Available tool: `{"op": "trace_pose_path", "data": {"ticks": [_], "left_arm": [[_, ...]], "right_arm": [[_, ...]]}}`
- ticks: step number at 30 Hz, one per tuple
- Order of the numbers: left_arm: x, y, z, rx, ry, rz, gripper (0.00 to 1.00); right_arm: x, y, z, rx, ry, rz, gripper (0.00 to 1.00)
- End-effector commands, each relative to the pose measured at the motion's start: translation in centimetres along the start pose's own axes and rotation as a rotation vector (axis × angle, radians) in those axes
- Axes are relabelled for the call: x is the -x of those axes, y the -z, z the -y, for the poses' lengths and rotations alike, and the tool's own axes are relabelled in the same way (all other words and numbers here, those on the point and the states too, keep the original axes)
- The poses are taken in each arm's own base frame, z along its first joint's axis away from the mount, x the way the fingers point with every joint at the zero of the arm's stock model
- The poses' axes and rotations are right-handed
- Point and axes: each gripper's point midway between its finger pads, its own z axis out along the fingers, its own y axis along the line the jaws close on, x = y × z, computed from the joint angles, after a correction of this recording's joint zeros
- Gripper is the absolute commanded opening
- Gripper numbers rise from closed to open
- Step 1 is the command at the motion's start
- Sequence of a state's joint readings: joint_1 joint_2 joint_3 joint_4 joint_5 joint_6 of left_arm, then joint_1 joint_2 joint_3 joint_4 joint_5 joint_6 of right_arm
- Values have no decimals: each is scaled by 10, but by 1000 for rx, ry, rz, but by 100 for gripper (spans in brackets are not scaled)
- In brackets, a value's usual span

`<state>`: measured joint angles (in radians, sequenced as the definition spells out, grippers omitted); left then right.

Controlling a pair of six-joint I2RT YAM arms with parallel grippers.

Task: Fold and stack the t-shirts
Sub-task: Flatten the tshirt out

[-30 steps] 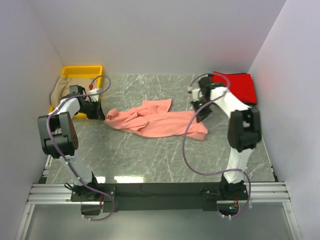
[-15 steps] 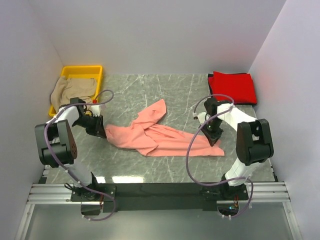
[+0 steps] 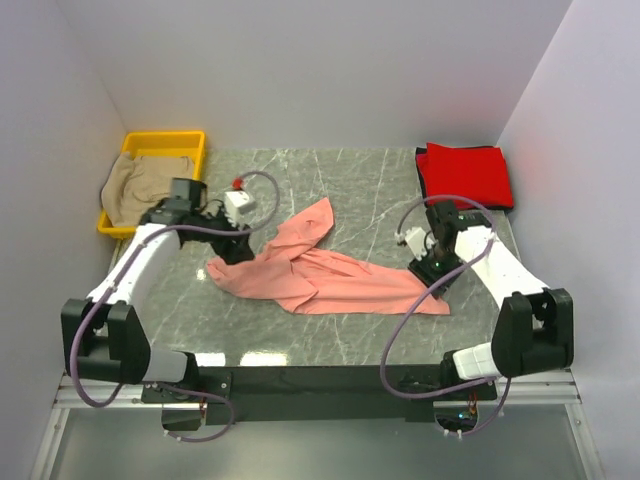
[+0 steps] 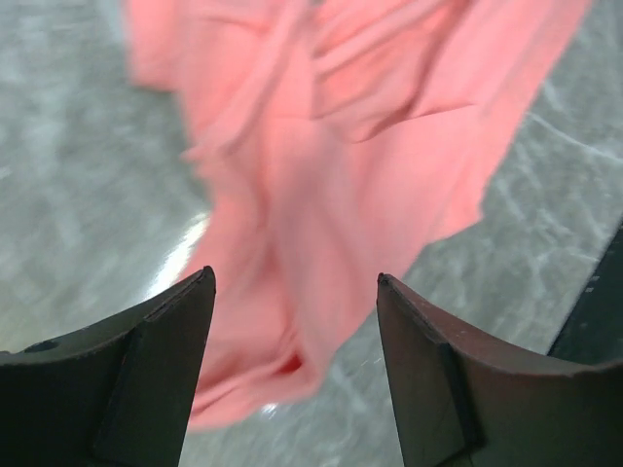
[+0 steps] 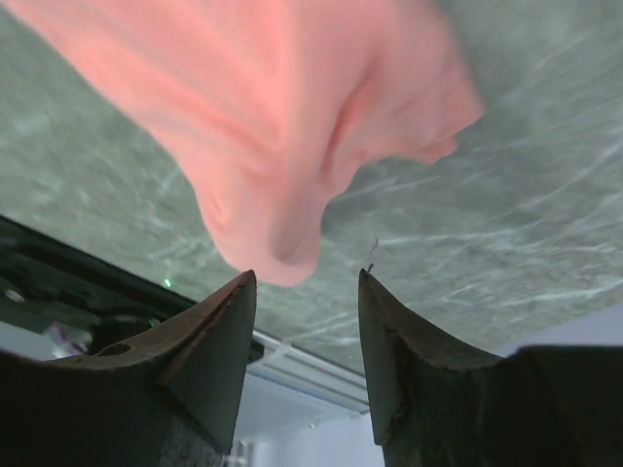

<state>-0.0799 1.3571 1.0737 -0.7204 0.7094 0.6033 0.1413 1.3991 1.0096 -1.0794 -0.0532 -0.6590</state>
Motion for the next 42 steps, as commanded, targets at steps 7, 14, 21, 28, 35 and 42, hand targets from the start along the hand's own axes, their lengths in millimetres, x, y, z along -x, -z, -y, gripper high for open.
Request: {"op": "trace_pose_path", "data": {"ticks": [7,14,21,28,35,42], "left_arm": [[8,-45,7,-69,107,19,72],[-2,-50,2,-51,94,-6,73],[-7,-62,5,-34,-28,-41,73],[-25,-103,-2,0,-21,-125,68],[-24,-125,10,-67,-10,-125,61],[-22,-122,34,-137,2,-111,51]], "right_arm": [[-46,-16,6,-145,183,-55,63],[-34,-34,14,-191,163,-26,50],[-21,-29,3,-144,164,19,0],[-22,-9,-3,-145,144,56,0],[-28,2,-2,-159,126,52,0],[-34,2,1,-171,113,38,0]]}}
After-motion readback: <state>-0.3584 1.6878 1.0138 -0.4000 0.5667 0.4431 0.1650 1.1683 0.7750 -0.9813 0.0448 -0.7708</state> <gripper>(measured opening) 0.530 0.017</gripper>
